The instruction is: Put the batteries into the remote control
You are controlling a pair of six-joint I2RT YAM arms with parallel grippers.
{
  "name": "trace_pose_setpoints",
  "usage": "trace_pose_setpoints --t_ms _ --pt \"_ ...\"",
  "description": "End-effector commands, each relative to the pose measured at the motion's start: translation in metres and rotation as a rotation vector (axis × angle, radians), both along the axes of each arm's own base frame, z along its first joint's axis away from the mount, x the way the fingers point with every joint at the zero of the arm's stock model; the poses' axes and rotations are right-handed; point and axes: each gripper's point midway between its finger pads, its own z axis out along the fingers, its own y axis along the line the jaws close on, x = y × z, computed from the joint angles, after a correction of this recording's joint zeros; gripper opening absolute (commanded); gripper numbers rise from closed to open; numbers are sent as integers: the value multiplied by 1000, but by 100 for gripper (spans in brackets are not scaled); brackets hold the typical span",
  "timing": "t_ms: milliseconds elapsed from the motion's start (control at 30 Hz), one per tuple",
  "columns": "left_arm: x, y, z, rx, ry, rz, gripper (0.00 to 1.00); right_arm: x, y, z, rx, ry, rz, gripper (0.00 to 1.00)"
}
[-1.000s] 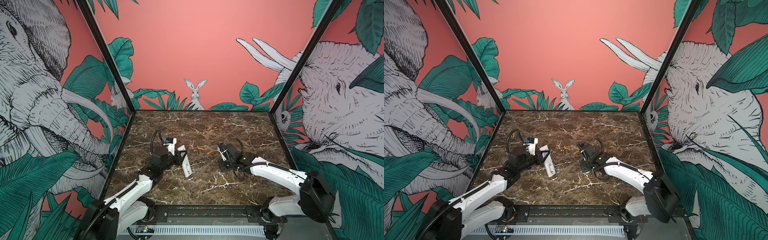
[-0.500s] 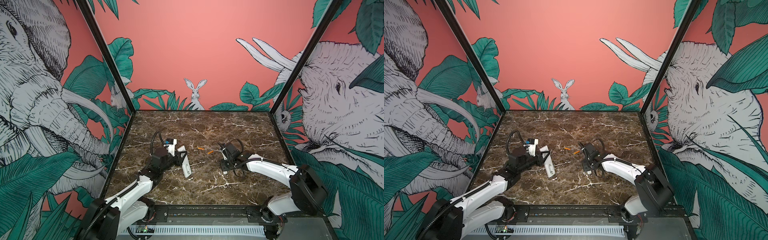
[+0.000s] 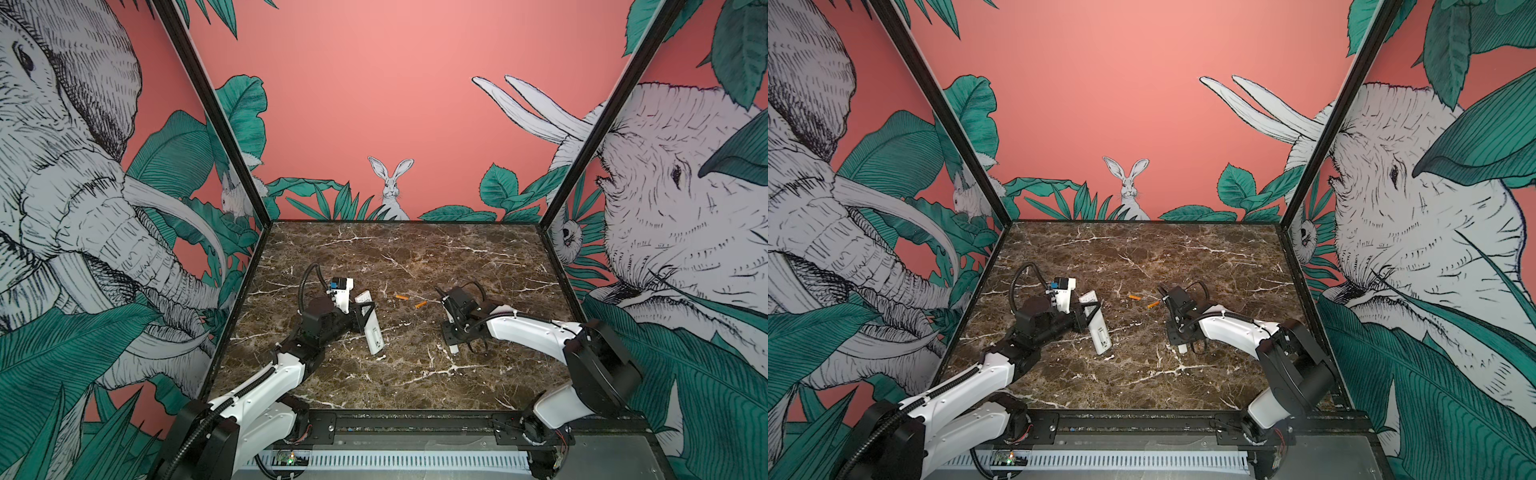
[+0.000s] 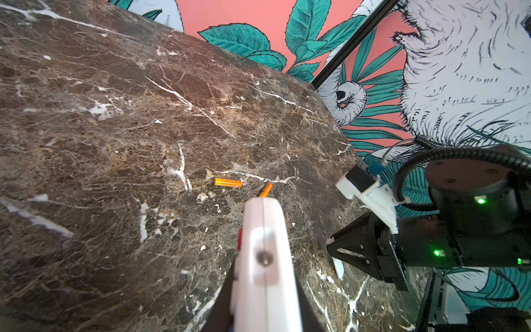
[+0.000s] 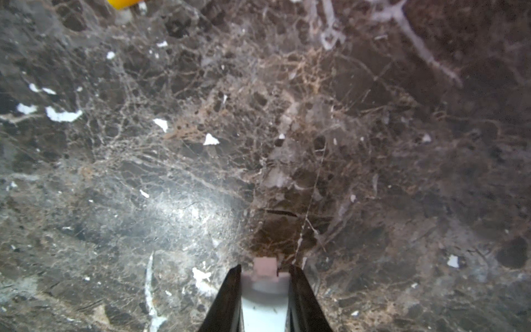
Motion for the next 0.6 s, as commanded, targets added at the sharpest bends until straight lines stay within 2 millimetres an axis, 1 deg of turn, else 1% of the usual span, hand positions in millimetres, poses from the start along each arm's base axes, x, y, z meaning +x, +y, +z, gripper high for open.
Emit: trace_pose_setpoints --t_ms 0,200,400,567 --pt "-3 -3 17 -38 -70 -20 0 -1 -4 -3 -12 24 -22 27" --pt "-4 -4 18 -44 -74 -23 0 0 -4 -4 -16 31 -22 33" --pt "-3 -2 19 -46 -79 -14 0 2 -4 -1 -15 23 -24 44" --pt "-4 -2 20 -45 -81 -16 0 7 1 13 3 7 -20 51"
